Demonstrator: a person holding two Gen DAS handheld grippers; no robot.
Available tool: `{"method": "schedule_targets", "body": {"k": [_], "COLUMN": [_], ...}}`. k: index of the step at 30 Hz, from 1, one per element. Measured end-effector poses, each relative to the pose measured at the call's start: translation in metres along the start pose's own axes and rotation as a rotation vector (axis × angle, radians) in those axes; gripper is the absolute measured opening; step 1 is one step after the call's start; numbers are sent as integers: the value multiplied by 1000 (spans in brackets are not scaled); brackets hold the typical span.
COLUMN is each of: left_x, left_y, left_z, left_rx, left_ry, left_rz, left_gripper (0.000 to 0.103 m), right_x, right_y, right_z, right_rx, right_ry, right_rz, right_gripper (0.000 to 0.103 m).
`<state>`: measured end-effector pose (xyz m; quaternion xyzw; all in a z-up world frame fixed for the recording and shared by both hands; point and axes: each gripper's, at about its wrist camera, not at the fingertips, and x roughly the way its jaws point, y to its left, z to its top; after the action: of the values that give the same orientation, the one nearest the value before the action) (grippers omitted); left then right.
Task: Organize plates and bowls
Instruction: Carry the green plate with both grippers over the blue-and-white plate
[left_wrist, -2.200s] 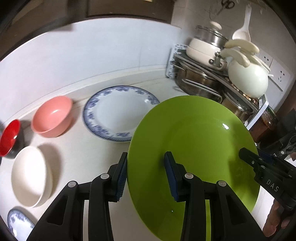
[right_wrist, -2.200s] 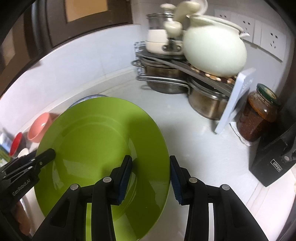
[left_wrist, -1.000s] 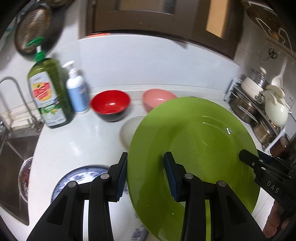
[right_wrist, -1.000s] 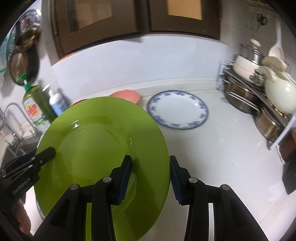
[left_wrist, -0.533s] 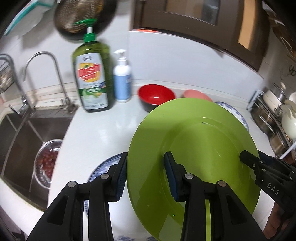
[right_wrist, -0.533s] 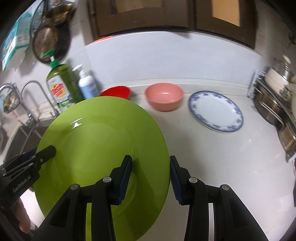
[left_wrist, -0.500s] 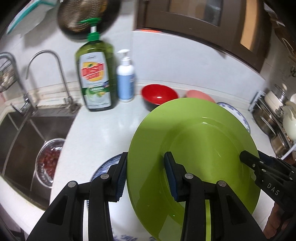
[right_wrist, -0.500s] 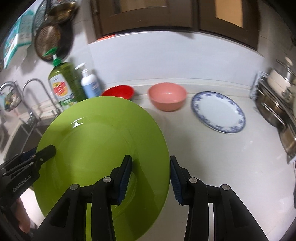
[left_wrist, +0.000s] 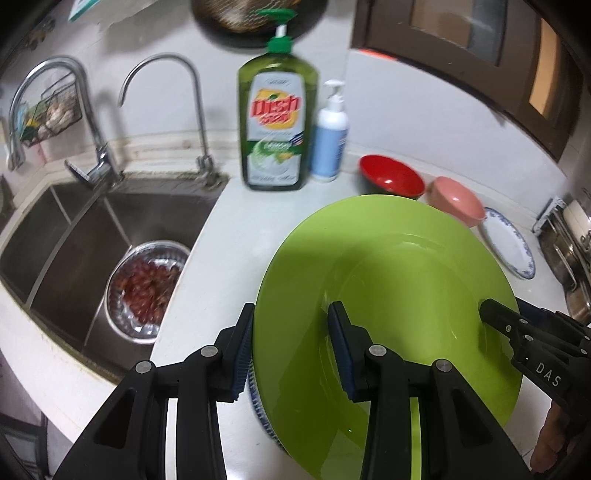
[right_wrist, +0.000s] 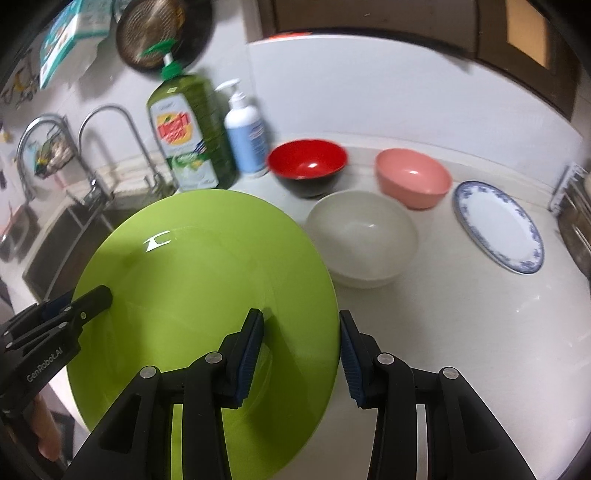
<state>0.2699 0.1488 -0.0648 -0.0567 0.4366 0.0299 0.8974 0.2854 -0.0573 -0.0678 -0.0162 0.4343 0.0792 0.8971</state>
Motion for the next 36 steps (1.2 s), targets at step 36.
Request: {"method": "schedule_targets", "body": {"k": [36], "left_x": [68], "left_y": [17], "left_z": [-32], "left_rx": [-36], "left_ry": [183], "left_rz": [12], "left_gripper": [39], "right_x": [70], "right_y": [8], "right_z": [-18], "right_rx": [-29], "right_ry": [194], "right_rz": [-12], "right_gripper": [42]}}
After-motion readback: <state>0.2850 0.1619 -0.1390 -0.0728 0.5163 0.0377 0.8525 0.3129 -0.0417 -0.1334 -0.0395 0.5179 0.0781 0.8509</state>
